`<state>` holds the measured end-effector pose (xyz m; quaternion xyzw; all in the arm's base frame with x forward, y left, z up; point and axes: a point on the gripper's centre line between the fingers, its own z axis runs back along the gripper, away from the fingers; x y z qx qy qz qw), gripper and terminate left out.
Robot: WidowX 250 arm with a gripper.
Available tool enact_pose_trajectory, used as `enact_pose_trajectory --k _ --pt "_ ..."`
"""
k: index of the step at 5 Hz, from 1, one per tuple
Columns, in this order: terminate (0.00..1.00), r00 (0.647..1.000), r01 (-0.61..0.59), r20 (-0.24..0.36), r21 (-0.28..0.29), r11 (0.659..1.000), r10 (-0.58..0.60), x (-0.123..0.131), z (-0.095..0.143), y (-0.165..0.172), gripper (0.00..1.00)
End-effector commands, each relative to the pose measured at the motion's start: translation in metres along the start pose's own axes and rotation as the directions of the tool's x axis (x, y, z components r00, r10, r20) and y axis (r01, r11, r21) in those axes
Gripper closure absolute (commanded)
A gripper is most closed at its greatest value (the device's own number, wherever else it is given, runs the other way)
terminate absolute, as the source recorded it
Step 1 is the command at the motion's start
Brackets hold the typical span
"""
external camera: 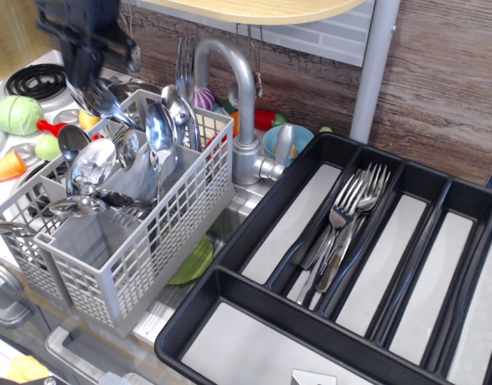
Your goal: Put fork from basket to tray
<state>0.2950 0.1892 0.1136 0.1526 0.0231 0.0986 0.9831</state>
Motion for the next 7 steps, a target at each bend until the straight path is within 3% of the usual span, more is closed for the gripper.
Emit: enact_pose_trajectory --k 1,2,4,5,7 --pt "0.00 0.996 -0.079 0.041 0.032 0.996 0.077 -0.005 0.079 0.015 1.00" --pt "0.00 0.995 -0.094 -0.027 0.078 0.993 0.096 -0.014 0.119 0.013 1.00" --pt "0.00 0.985 0.027 -0.171 0.111 0.994 -0.008 -0.030 0.160 -0.004 1.00" --pt "0.00 0.968 0.070 -0.242 0.009 0.998 -0.066 -0.026 0.161 -0.024 1.00" --pt "0.00 0.975 0.041 -0.216 -0.034 0.999 -0.048 -0.014 0.150 -0.075 1.00"
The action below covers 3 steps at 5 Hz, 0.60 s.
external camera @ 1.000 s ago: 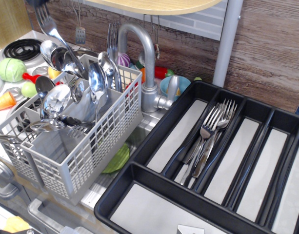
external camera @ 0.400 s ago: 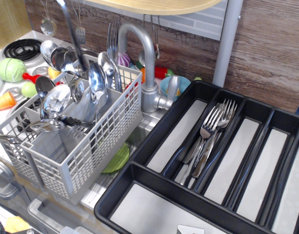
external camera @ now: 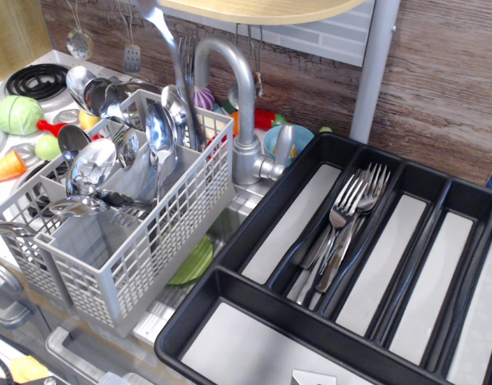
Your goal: Put fork from basket to tray
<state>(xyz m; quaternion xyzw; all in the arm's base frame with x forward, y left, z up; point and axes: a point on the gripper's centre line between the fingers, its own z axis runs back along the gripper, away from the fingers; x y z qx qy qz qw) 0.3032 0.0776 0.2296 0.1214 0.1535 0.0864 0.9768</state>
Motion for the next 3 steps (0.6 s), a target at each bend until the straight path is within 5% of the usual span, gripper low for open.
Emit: enact_pose_trajectory --k 1,3 --pt "0.00 0.998 0.002 0.058 0.040 0.999 -0.004 0.010 -0.003 -0.036 1.00" --pt "0.00 0.997 0.012 0.072 0.013 1.000 -0.013 0.008 -0.029 -0.091 1.00"
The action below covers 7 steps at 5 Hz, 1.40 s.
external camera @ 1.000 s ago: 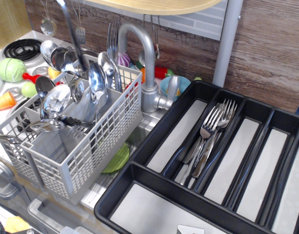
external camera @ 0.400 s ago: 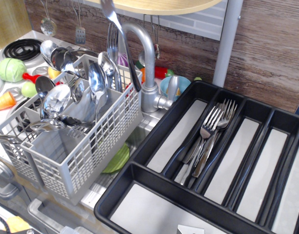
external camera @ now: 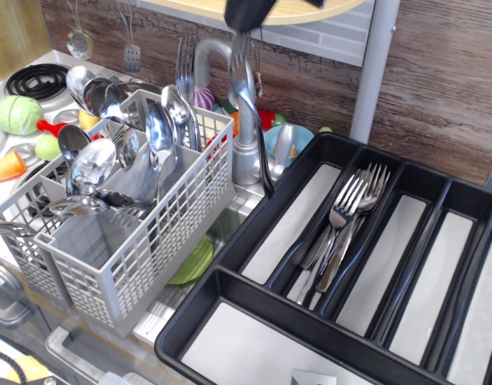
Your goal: Put fork from basket to tray
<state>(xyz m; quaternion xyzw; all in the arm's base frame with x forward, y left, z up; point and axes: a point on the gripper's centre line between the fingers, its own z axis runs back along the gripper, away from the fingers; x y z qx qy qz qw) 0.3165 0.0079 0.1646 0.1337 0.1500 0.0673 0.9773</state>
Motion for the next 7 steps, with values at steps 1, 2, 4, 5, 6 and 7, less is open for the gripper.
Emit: enact_pose_trajectory --k 1,2,4,5,6,7 --pt "0.00 0.999 -0.012 0.036 -0.045 0.999 0.013 -0.013 0.013 -0.023 1.00" --pt "0.00 0.999 -0.035 -0.004 -0.135 0.990 0.035 -0.017 0.006 -0.028 1.00" --pt "0.00 0.997 -0.074 -0.042 -0.204 0.976 0.067 -0.025 -0.012 -0.029 1.00" --pt "0.00 0.995 -0.099 -0.015 -0.154 0.983 0.098 -0.025 -0.035 -0.032 1.00" --pt "0.00 0.994 -0.107 -0.005 -0.168 0.980 0.108 -0.021 -0.049 -0.032 1.00" --pt "0.00 0.985 -0.149 0.064 -0.117 0.982 0.157 -0.007 -0.062 -0.037 1.00"
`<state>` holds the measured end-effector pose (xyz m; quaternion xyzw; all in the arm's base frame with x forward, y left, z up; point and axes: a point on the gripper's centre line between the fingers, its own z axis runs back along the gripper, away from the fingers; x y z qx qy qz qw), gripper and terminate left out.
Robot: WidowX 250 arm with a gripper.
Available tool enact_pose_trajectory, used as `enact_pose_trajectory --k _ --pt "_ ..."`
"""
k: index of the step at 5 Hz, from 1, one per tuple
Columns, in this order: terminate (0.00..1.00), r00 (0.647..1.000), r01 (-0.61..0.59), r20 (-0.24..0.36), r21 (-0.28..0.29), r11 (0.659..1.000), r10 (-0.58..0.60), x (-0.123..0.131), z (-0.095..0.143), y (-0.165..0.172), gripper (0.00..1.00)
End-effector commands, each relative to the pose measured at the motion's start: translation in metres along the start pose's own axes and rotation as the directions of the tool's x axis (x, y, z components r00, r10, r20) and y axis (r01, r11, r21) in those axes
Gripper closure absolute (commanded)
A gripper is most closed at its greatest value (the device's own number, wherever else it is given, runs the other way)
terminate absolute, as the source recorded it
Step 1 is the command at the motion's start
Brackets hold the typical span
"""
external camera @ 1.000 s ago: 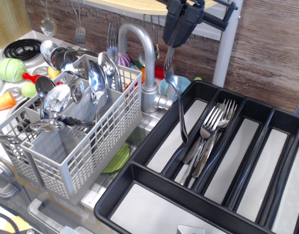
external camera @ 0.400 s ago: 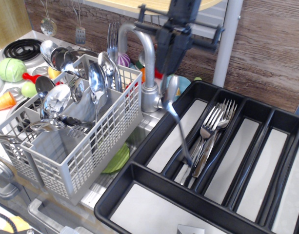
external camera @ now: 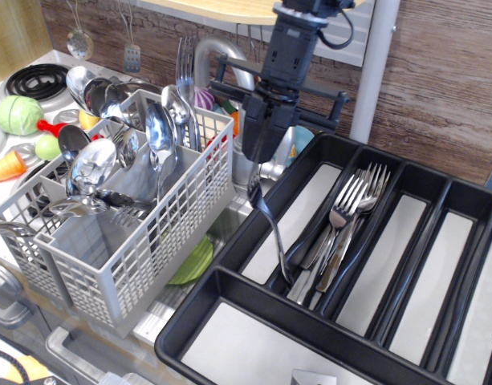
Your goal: Put fork from basket to tray
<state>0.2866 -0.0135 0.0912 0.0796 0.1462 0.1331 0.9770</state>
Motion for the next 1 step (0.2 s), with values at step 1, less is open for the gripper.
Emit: enact_pose_trajectory --k 1 --pt "1.00 0.990 -0.060 0.124 0.003 0.998 0.060 0.0119 0.0101 -0.0113 1.00"
